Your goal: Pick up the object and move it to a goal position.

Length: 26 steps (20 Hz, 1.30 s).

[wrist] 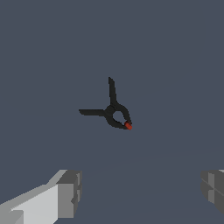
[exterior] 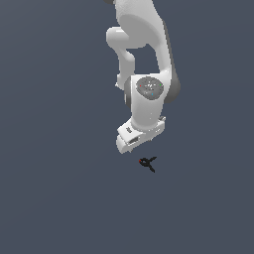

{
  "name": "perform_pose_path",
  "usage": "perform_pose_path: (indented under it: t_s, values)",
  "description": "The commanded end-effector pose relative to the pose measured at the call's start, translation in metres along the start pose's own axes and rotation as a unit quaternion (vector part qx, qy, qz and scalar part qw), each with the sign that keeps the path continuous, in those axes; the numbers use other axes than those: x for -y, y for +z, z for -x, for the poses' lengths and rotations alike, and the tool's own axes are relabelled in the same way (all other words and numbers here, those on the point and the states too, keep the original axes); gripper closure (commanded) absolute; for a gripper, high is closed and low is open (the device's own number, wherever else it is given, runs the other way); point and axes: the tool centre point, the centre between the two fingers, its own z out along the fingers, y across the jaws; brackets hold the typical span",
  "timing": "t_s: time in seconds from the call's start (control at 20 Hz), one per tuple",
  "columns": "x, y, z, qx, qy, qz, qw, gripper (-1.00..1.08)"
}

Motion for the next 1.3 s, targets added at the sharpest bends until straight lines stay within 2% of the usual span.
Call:
perform_pose_path:
  t_s: [0.0, 0.2, 0.45, 0.85, 1.25]
  values:
    - [0.001, 0.007, -0.005, 0.000, -0.041, 0.001, 0.9992, -0.92]
    - [0.004, 0.018, -0.013, 0.001, -0.105, 0.003, 0.9945, -0.92]
    - [0.008, 0.031, -0.022, 0.000, -0.184, 0.005, 0.9830, -0.92]
    - [0.014, 0.052, -0.036, -0.002, -0.301, 0.006, 0.9535, -0.92]
    - [0.019, 0.065, -0.044, -0.004, -0.374, 0.006, 0.9275, -0.92]
